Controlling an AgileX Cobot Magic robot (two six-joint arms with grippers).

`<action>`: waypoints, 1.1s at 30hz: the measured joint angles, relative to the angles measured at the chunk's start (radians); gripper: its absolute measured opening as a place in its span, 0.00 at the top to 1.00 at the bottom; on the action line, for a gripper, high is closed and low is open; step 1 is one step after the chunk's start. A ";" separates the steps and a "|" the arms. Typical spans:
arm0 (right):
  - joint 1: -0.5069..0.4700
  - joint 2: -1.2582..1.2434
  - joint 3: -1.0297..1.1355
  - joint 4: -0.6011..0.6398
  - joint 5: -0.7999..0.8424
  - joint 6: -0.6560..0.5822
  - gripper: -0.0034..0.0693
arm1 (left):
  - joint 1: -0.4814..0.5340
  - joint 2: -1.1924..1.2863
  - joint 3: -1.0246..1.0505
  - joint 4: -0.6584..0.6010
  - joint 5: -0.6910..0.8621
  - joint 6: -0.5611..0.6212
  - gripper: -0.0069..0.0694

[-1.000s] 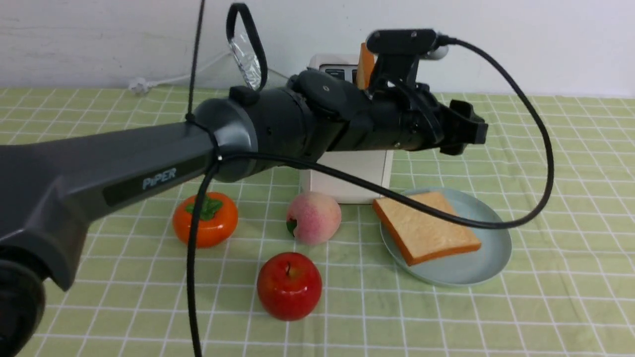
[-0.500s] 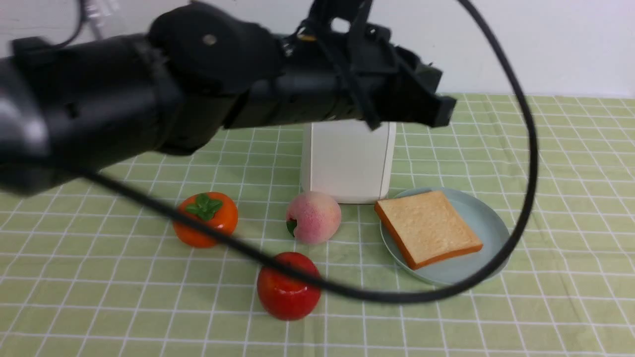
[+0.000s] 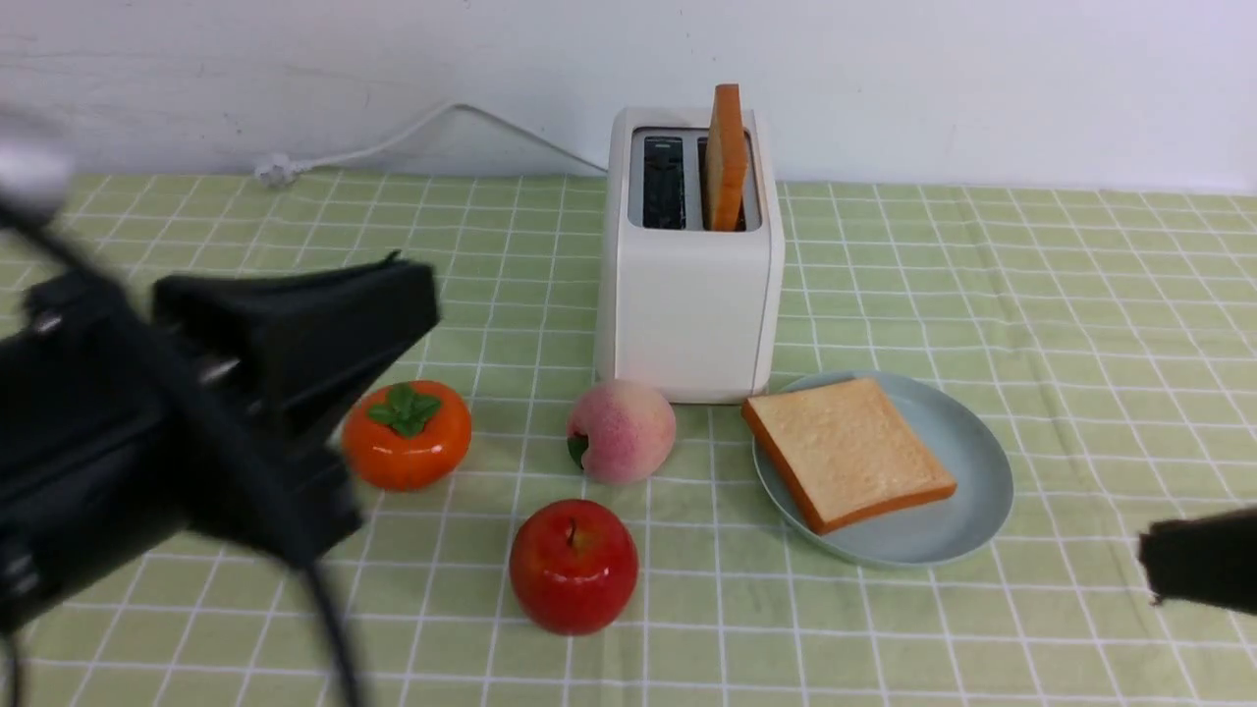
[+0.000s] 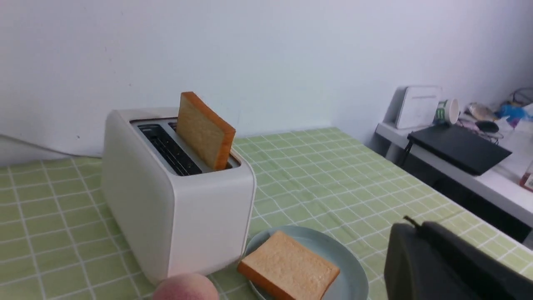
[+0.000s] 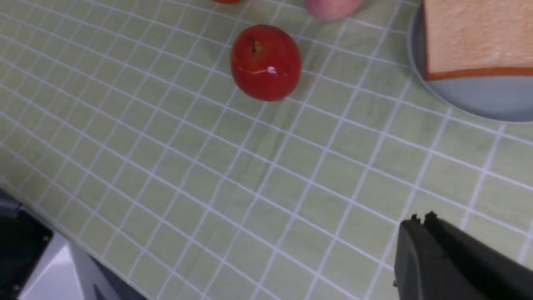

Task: Take toasted bread from bread machine on green coffee tablecloth place on plate.
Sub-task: 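Grasp the toast slice in the toaster and pull it up out of the slot with the right gripper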

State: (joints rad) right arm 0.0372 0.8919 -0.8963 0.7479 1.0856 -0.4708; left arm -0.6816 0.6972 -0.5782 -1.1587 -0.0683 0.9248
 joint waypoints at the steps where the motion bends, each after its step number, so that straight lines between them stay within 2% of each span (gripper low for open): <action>1: 0.001 0.034 -0.012 0.020 -0.002 -0.011 0.95 | 0.000 -0.058 0.035 -0.001 -0.001 0.000 0.93; 7: 0.087 0.231 -0.189 0.020 -0.056 -0.032 0.95 | 0.000 -0.279 0.174 -0.005 -0.031 0.000 0.93; 8: 0.166 0.306 -0.273 -0.027 -0.092 -0.010 0.95 | 0.000 -0.303 0.203 -0.006 -0.032 0.000 0.93; 13: 0.313 0.455 -0.460 -0.192 -0.177 0.100 0.95 | 0.000 -0.307 0.229 -0.009 -0.032 0.000 0.93; 16: 0.365 0.549 -0.560 -0.300 -0.232 0.134 0.94 | 0.000 -0.307 0.231 -0.010 -0.035 0.009 0.93; 20: 0.378 0.645 -0.643 -0.374 -0.309 0.159 0.90 | 0.000 -0.307 0.231 -0.012 -0.039 0.038 0.93; 25: 0.378 0.763 -0.702 -0.452 -0.454 0.224 0.74 | 0.000 -0.307 0.231 -0.012 -0.039 0.057 0.93; 29: 0.378 0.833 -0.705 -0.465 -0.572 0.246 0.52 | 0.000 -0.307 0.231 -0.012 -0.038 0.110 0.93; 30: 0.378 0.833 -0.705 -0.465 -0.572 0.246 0.51 | 0.000 -0.307 0.231 -0.012 -0.038 0.116 0.93; 33: 0.378 0.867 -0.705 -0.465 -0.647 0.246 0.36 | 0.000 -0.307 0.231 -0.012 -0.027 0.221 0.93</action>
State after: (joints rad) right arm 0.4149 1.7591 -1.6011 0.2829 0.4387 -0.2251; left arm -0.6816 0.3897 -0.3476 -1.1702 -0.0949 1.1460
